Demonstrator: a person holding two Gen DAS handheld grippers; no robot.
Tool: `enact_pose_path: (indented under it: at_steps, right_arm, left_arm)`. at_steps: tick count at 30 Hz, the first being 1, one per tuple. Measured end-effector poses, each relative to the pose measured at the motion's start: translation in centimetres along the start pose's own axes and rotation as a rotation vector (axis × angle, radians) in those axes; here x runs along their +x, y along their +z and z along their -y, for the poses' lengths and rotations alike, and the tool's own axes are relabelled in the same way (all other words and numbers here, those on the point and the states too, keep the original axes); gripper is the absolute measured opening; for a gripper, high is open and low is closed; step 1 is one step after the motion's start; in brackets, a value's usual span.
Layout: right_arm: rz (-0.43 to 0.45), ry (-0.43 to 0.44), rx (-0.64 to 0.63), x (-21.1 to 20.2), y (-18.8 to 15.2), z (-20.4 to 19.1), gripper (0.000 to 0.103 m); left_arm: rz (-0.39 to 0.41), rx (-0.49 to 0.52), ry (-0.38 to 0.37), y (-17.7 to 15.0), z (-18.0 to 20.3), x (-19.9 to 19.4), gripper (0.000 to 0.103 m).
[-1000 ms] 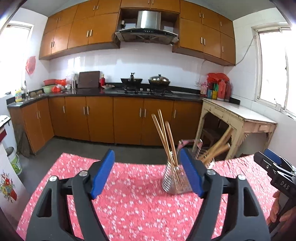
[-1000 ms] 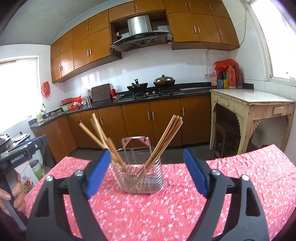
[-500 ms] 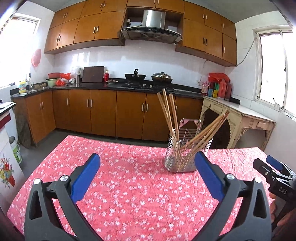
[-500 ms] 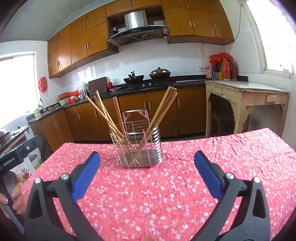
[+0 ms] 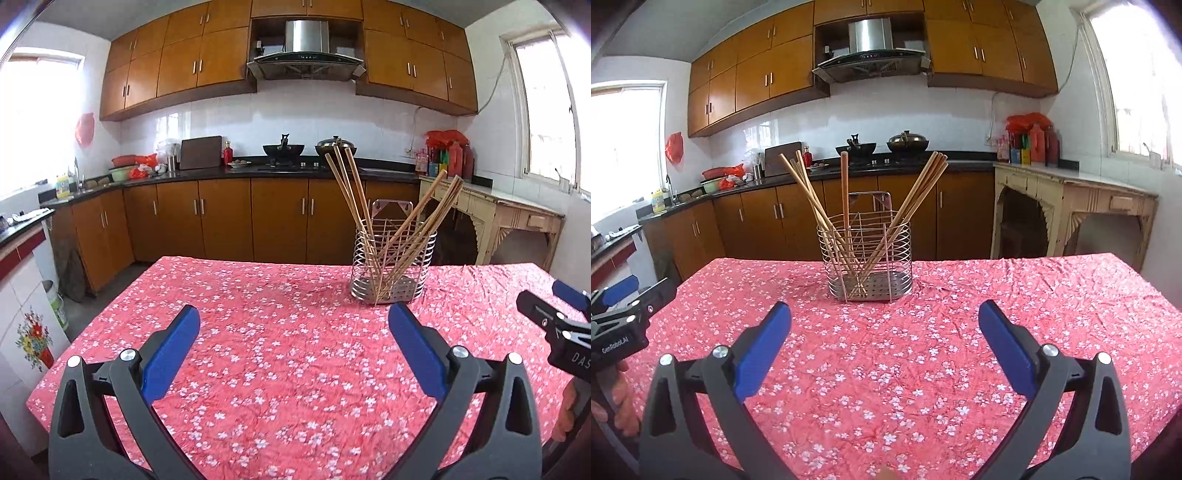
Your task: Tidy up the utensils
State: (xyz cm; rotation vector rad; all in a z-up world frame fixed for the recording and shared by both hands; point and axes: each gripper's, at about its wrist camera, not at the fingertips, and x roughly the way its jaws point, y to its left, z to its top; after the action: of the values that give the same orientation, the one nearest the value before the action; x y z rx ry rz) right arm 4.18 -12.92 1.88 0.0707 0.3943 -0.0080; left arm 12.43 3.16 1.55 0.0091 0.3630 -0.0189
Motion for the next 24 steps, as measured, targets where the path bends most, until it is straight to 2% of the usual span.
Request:
enact_pose_path:
  at_steps: [13,24]
  right_arm:
    - [0.028,-0.029,-0.024,-1.4,-2.5,-0.6,0.099]
    - [0.058,-0.027,-0.006,-2.3,-2.9,-0.5,0.099]
  left_arm:
    - [0.006,0.008,-0.011,-1.9,0.3,-1.5,0.101]
    - [0.026,0.003,-0.015,-2.0,0.3,-2.0,0.101]
